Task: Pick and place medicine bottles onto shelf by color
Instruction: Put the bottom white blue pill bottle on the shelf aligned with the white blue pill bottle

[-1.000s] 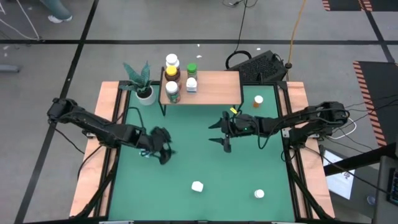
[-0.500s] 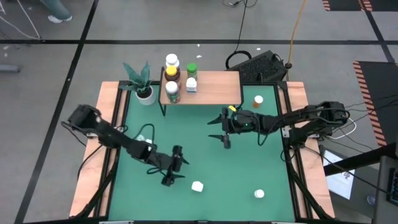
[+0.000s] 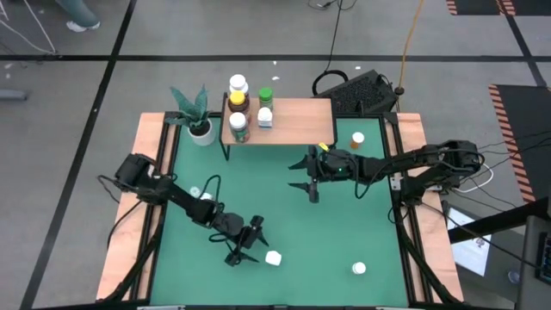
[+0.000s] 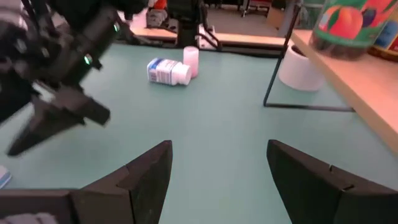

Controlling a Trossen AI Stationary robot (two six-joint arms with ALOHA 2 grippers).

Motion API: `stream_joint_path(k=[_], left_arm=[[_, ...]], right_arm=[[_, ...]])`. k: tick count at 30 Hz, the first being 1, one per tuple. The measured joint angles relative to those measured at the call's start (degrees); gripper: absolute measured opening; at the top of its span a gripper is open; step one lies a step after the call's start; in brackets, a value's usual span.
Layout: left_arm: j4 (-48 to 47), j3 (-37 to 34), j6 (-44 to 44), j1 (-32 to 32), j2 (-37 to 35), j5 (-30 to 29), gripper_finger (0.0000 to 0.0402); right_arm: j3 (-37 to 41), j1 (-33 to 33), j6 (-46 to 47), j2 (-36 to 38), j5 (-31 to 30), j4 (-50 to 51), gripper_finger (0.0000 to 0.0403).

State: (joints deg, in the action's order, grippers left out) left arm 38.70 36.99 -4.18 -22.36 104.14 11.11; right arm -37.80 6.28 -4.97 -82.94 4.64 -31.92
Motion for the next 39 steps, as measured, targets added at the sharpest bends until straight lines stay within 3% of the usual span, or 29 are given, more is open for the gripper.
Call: stream_joint_path(k=[10,16,24,28,39], left_arm=[[9.32,0.18,1.3,0.96,5.83,2.85,0.0296],[9.41,2.28,3.07,0.5,5.83,0.77,0.0296],[7.05,6.42,4.45,-6.19,5.83,-11.89,0.0296],[5.14,7.81,6.51,-8.25,5.83,-18.19,0.0296],[4.81,8.66,9.13,-8.88,11.01,-22.18,0.0296]], right_arm=[[-0.02,1.23,-1.65,0.02,-0.07,-1.1,0.0258],[-0.02,0.45,2.66,0.02,-0.05,3.76,0.0258],[5.84,-5.45,9.11,0.0,-0.42,-2.53,0.0258],[8.97,-9.12,11.68,0.12,-4.33,-8.31,0.0258],[9.55,-14.55,10.09,3.79,-10.93,-6.2,0.0258]])
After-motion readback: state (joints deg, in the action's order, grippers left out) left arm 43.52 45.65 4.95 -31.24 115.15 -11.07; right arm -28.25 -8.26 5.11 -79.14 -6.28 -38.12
